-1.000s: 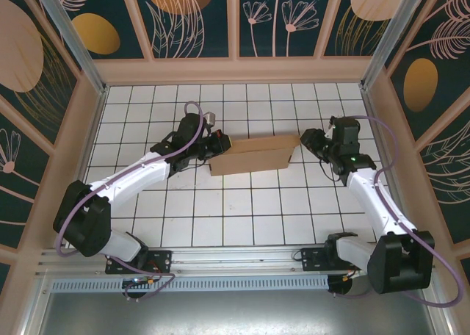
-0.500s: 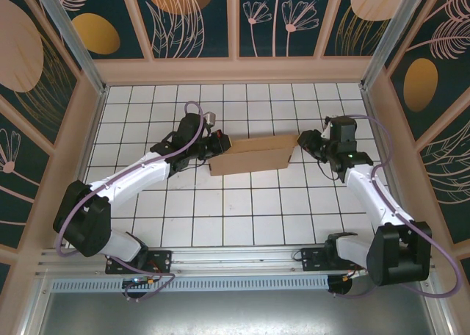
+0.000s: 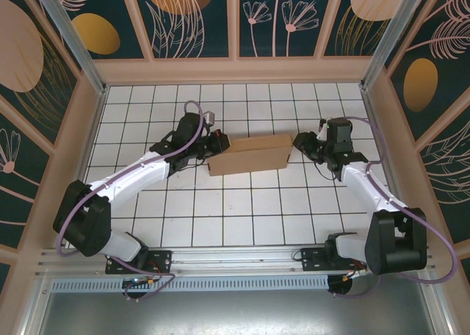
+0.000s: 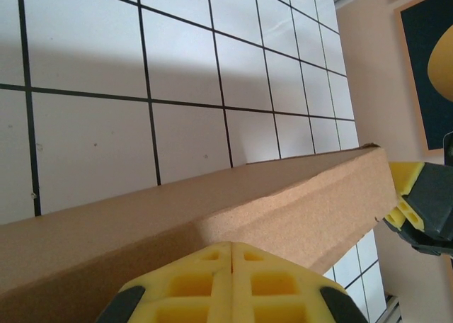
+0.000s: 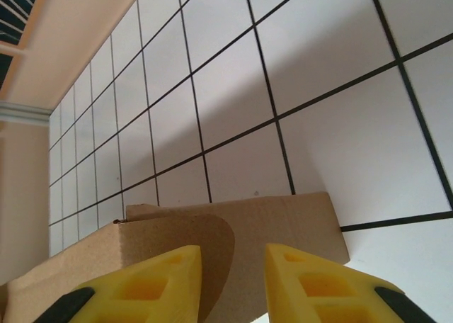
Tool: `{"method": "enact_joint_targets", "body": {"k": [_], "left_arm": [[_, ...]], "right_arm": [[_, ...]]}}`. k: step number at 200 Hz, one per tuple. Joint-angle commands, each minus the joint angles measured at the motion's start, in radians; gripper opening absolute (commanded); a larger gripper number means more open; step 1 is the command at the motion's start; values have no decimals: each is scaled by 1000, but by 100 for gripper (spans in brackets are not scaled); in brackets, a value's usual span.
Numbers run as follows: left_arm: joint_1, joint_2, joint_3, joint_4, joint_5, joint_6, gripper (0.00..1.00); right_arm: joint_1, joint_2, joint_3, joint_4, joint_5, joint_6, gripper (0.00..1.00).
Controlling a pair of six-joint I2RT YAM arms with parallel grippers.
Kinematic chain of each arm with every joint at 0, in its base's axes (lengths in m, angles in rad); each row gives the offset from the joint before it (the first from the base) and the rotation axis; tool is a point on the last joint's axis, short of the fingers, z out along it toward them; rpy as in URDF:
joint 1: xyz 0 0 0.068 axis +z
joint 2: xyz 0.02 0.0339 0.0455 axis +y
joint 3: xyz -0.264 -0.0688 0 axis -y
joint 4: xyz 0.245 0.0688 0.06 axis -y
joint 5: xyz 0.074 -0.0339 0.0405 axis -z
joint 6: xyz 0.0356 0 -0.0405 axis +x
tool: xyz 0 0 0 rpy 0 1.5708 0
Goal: Fold the paper box
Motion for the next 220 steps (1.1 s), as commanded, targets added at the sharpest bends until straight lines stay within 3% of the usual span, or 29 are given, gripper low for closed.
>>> {"method": "enact_joint_targets", "body": {"k": [1, 22, 62, 91, 117, 167, 220], "left_arm": [[2, 43, -1, -41, 4, 21, 0], [3, 46, 2, -43, 2, 22, 0], [14, 18, 21, -76, -23, 52, 0], [36, 21, 34, -84, -11, 75, 0], [45, 22, 34, -76, -4, 82, 0], [45, 41, 43, -77, 33, 102, 0], [56, 46, 50, -86, 41, 120, 0]], "right_arm": [[36, 31, -22, 63, -159, 7, 30], [50, 36, 9, 3, -107, -2, 30], [35, -102, 82, -157, 182, -63, 29], [20, -111, 115, -170, 250, -97, 27], [-11, -49, 38, -87, 172, -17, 23], [-80, 58, -167, 279, -159, 203, 16], [-35, 199, -197, 429, -266, 255, 16]]}}
